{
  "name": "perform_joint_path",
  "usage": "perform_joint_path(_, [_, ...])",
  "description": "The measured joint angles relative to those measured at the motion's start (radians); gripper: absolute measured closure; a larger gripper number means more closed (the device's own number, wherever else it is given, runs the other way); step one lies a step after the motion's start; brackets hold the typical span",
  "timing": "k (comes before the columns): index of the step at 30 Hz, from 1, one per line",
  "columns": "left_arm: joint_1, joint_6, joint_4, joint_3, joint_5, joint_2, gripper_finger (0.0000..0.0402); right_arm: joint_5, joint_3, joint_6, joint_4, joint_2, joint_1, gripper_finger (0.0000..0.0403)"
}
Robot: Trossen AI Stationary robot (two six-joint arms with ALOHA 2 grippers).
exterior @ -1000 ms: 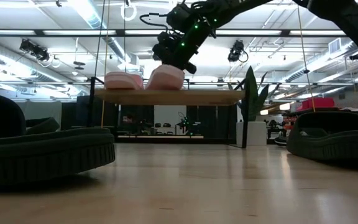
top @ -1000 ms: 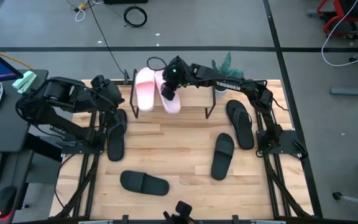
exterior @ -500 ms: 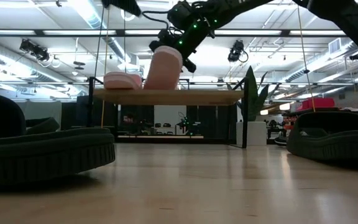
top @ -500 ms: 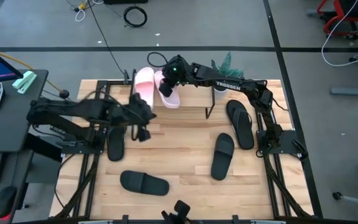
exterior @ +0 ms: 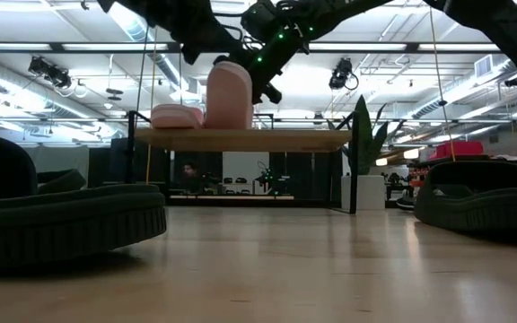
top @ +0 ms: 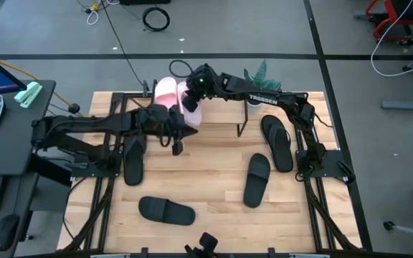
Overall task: Pick and place slides into the shelf
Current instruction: Put the pink slipper on the shelf
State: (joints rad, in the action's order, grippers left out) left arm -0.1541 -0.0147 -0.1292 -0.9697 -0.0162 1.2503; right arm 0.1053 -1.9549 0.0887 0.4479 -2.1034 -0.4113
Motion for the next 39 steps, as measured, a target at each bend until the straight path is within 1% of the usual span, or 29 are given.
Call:
perform_joint_path(2, [-0.039,0.0,0.01,0.009,-0.055,0.0,0.0395,0.0,0.0,0.0,-0.001,0.0,0.0,0.0296])
perform_joint_path(4, [-0.072,0.0,0.007,0.013,-0.083,0.009,0.0396,-0.001,0.0,0.0,-0.001,0.001,0.0,0.0296])
perform_joint_path(7, [-0.11,0.0,0.005,0.014,-0.094,0.02,0.0398,0.0,0.0,-0.001,-0.001,0.001,0.001,0.0296])
perform_joint_path(10, [-0.131,-0.001,0.0,0.013,-0.109,0.033,0.0395,0.025,0.0,-0.002,0.002,0.001,0.002,0.0296])
perform_joint_path(14, [-0.152,-0.027,0.005,0.013,-0.119,0.049,0.0397,0.031,0.0,-0.002,0.005,0.001,0.002,0.0296])
perform_joint_path(26, [-0.158,-0.028,0.001,0.013,-0.12,0.06,0.0398,0.04,0.0,0.0,0.027,0.002,0.033,0.0296])
perform_joint_path(39, [-0.158,-0.034,-0.026,0.013,-0.116,0.06,0.0398,0.084,0.0,0.034,0.049,0.002,0.054,0.0295])
